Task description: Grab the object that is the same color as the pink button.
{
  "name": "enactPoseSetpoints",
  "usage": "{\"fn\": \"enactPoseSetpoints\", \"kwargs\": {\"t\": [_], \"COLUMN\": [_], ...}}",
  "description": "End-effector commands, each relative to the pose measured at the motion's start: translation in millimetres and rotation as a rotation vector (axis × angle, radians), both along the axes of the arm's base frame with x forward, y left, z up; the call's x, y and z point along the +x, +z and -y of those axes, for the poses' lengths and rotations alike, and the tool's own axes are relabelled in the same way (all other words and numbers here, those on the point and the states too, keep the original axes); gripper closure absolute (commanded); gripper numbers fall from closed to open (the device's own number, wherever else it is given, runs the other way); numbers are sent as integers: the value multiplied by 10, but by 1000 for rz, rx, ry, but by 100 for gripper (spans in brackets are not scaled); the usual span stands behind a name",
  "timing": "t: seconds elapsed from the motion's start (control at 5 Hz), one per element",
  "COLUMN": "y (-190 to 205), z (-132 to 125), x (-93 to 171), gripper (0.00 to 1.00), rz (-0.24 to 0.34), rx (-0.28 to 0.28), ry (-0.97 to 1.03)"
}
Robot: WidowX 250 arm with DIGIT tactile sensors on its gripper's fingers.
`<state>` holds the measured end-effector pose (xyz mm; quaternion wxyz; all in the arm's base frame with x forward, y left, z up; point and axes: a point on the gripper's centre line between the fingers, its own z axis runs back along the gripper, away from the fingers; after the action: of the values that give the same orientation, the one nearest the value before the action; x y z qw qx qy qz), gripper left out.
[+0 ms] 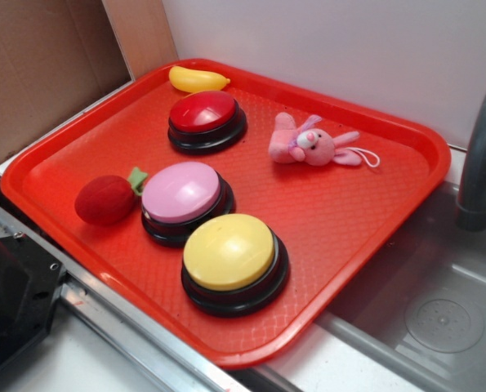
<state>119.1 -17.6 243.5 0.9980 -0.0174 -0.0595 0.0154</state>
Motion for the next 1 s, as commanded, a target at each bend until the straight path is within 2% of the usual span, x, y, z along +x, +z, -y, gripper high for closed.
{"fn": "enactPoseSetpoints", "kwargs": {"t": [0.0, 0.2, 0.4, 0.6, 0.8], "y": [0, -65, -188, -382, -589], "z": [0, 1, 75, 154, 243], "x": [0, 211, 446, 752, 1070], "gripper": [0, 0, 0, 0, 0], "rz": [0, 9, 74, 102, 133], "rx": [0, -6, 43, 128, 171], "ry": [0, 4, 7, -24, -82]}}
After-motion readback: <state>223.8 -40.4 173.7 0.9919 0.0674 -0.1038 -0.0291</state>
